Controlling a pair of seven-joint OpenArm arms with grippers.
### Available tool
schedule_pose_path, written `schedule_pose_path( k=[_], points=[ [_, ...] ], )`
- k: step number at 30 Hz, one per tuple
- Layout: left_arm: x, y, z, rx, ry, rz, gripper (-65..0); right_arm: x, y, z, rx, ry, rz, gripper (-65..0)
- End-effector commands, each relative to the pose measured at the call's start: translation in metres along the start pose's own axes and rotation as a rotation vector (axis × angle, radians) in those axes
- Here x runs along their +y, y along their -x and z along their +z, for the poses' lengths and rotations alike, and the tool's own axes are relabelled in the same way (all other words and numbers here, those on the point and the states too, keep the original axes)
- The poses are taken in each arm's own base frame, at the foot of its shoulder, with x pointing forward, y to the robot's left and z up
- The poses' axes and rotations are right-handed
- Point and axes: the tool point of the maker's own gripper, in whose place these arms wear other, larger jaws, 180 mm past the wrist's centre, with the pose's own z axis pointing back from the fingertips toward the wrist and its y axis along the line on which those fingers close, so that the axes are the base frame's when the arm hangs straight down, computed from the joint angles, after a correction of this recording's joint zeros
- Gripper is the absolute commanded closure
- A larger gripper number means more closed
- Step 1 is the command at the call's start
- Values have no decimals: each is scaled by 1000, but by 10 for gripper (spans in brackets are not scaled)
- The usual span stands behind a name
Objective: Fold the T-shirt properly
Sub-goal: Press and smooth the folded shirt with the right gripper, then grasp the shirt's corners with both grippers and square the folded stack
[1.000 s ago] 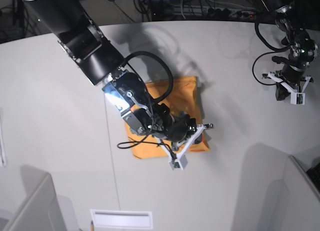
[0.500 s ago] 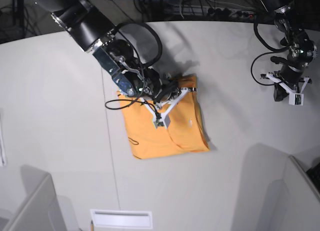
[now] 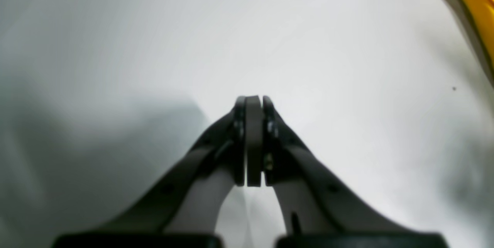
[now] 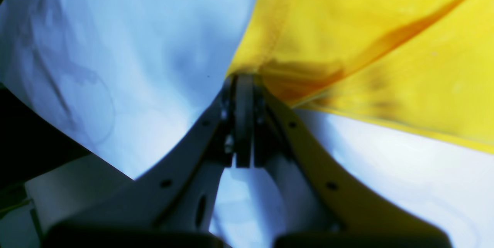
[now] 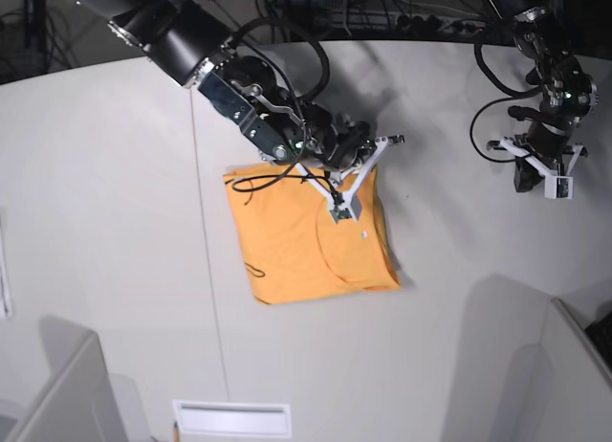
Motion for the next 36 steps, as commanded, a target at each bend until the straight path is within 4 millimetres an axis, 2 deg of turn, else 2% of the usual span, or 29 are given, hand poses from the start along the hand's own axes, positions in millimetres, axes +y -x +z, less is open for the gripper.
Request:
schedule_pose_path(
  k=[1, 4, 7, 11, 15, 18, 23, 25, 26, 30, 32, 33, 36],
  points=[
    [1, -18, 2, -38, -5, -16, 0, 5, -12, 2, -28, -15, 6, 0],
    [-12, -26, 4, -27, 32, -22, 0, 13, -8, 5, -28, -37, 8, 0],
    [-25, -31, 6, -35, 106, 11, 0, 28, -18, 23, -88, -90, 14, 0],
    [-38, -34, 8, -44, 180, 74, 0, 12, -44, 51, -183, -91, -19, 0],
    [-46, -39, 9, -78, 224, 133, 0, -35, -51, 68, -241, -19, -110, 0],
    [-67, -37, 4, -82, 282, 171, 0, -64, -45, 74, -249, 29, -174, 0],
    [-89, -49, -3, -143, 366, 290, 0, -97, -39, 82, -252, 96, -203, 0],
    [-87, -43, -11, -118, 348, 361, 0, -102, -36, 82, -251, 107, -209, 0],
    [-88, -42, -15, -111, 348, 381, -71, -106, -34, 83, -247, 116, -214, 0],
    [-105, -37, -22, -86, 388, 394, -456, -114, -30, 84, -242, 133, -221, 0],
    [-119, -44, -24, -94, 419, 392, -592, -117, -29, 84, -239, 141, -216, 0],
    [-126, -45, -26, -91, 437, 390, -637, -118, -29, 85, -238, 142, -215, 0],
    [-151, -47, -33, -69, 496, 372, -650, -120, -29, 85, -237, 148, -213, 0]
  ],
)
